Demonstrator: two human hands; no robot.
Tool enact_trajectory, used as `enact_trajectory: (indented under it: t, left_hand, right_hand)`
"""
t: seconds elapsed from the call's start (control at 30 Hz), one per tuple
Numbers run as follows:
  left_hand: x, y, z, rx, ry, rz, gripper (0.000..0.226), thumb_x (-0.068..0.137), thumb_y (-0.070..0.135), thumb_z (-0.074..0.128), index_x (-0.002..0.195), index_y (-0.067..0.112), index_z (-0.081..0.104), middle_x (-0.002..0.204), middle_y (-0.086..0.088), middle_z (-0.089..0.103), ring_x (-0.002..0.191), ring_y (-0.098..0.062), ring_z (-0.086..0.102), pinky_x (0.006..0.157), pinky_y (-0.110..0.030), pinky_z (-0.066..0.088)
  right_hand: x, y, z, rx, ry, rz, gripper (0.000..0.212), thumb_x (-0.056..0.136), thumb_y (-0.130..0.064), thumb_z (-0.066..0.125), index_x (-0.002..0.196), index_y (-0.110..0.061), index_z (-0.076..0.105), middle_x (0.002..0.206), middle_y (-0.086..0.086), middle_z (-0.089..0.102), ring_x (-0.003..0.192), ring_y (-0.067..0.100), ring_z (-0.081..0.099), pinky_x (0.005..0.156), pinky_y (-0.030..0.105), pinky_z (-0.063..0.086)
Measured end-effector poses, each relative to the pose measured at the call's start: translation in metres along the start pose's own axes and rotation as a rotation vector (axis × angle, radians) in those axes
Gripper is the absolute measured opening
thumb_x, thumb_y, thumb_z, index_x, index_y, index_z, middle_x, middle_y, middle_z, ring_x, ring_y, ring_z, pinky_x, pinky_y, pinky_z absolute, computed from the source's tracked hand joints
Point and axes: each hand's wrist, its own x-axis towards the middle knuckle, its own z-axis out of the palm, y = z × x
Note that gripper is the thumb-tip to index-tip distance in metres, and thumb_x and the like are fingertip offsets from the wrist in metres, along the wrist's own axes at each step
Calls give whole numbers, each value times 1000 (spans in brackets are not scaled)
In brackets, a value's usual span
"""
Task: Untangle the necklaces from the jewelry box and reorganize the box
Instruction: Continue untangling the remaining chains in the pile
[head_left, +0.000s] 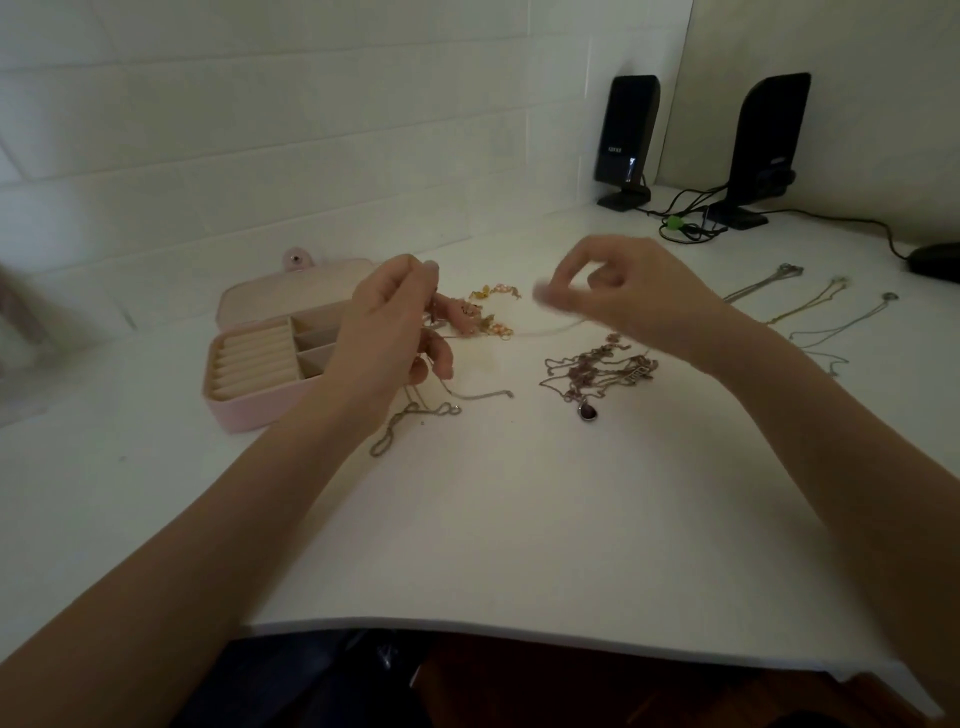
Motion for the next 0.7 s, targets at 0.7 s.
enact_trajectory:
  t: [0.7]
  left_hand:
    - [8,-7,-5,-38,143,30,33,101,25,40,70,17,36,48,4,55,29,-15,46,43,-24,21]
  right_hand:
    - [6,9,-9,1286,-28,214,24,97,-23,44,74,-17,45,66,-4,63,54,7,40,47,18,23]
